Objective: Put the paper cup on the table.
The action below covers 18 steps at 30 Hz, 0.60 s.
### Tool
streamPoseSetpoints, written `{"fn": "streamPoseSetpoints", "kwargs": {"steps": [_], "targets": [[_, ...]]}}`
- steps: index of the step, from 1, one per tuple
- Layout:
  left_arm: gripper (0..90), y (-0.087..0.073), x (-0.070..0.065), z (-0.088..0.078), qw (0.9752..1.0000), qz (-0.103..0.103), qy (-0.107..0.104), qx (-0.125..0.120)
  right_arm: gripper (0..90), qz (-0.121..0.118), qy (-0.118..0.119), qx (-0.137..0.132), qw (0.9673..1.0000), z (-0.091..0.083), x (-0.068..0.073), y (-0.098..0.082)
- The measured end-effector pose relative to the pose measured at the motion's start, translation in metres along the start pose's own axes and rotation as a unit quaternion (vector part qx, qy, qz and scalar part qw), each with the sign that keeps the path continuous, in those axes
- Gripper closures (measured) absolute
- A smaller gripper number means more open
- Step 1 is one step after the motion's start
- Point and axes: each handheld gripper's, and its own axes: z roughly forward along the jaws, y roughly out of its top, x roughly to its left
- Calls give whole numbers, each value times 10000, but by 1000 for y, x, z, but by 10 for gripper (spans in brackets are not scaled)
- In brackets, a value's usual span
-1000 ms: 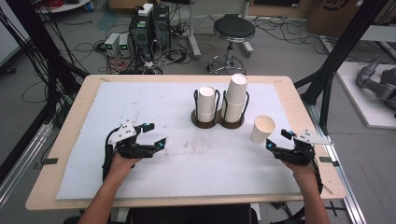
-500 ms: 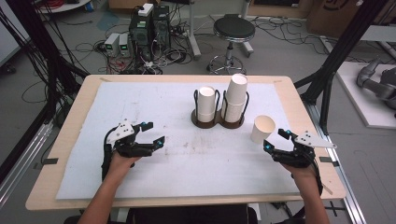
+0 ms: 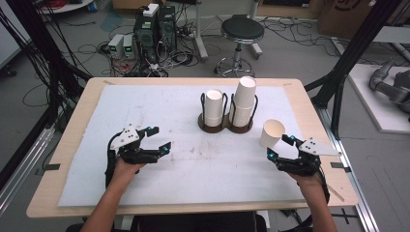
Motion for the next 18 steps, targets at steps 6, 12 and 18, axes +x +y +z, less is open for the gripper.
{"fn": "streamPoseSetpoints", "kwargs": {"steps": [6,12,18], "targets": [[201,-2,-1,-2,10000,3,-25,-1,211,-11,-58,-43,10000,0,2,2],[201,-1,-2,-2,10000,5,-27,-8,211,-49,-65,-41,10000,0,2,2],[201,-1,-2,-1,10000,2,-43,-6,211,-25,-84,-28,10000,-2,0,1]]}}
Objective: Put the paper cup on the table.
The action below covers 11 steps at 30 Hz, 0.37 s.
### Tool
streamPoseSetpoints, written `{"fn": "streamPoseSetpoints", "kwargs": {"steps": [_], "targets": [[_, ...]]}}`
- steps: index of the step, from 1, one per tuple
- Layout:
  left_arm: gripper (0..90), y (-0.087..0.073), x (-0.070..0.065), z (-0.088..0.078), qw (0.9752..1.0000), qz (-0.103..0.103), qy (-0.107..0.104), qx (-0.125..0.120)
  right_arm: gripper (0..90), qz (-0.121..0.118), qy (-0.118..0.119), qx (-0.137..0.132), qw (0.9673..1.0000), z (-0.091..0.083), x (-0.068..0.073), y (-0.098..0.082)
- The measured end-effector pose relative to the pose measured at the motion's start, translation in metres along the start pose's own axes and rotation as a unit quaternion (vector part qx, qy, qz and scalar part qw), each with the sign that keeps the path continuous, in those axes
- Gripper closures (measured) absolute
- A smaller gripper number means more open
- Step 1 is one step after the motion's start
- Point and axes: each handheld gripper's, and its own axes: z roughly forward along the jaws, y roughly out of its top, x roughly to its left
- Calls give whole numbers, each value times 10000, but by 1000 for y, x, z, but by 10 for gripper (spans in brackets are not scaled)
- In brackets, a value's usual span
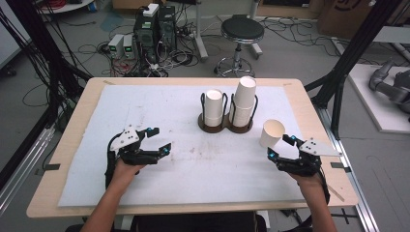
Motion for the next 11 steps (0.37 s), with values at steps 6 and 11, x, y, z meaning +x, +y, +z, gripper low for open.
{"fn": "streamPoseSetpoints", "kwargs": {"steps": [6,11], "targets": [[201,0,0,0,10000,-5,2,-24,212,-15,-22,-21,10000,-2,0,1],[201,0,2,0,10000,-17,17,-1,212,-23,-19,-48,10000,-1,-1,2]]}}
